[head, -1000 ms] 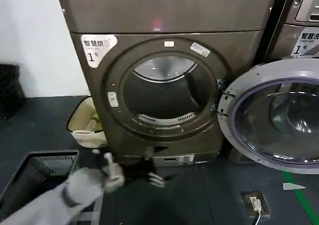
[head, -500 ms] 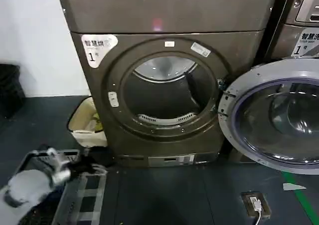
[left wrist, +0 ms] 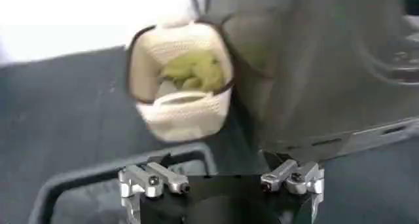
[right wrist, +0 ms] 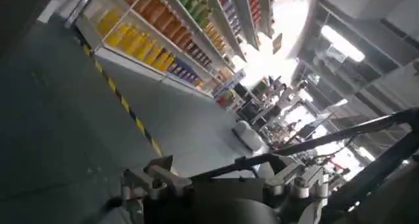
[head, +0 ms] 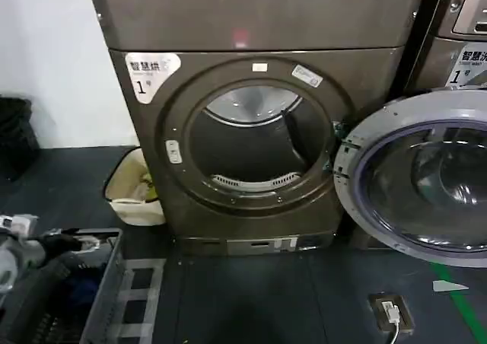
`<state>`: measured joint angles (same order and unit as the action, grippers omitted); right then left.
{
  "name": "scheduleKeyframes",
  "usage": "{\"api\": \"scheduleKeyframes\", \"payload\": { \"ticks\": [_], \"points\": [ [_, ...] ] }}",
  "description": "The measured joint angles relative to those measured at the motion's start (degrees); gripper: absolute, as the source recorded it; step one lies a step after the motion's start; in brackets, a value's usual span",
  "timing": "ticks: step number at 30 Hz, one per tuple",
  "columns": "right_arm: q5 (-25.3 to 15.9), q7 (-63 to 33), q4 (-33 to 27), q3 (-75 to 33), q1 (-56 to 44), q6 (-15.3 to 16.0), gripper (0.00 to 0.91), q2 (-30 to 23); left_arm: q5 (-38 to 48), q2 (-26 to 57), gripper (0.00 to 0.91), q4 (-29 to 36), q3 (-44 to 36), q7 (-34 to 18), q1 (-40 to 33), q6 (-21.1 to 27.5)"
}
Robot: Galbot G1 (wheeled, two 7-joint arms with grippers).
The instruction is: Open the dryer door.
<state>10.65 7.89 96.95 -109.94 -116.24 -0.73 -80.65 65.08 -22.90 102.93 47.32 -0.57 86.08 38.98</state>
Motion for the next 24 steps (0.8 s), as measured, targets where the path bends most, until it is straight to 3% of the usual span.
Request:
{"api": "scheduleKeyframes", "payload": {
  "ticks": [2,8,24],
  "points": [
    [0.00,0.02,-0.21,0.07,0.05,-0.25,0.907,-0.17,3.35,0.88,0.907,-0.82,0.70,-2.44,-0.37,2.90],
    [0.27,0.23,-0.53,0.42,0.10,-0.58,0.907,-0.48,11.38,2.91,0.907,-1.93,2.04,-9.20,0.57,3.26],
    [3.87,0.05,0.15,0.52,0.11,0.16,0.907,-1.44,46.72,10.28,0.907,-2.04,0.72,-37.12,4.98,3.22]
  ]
}}
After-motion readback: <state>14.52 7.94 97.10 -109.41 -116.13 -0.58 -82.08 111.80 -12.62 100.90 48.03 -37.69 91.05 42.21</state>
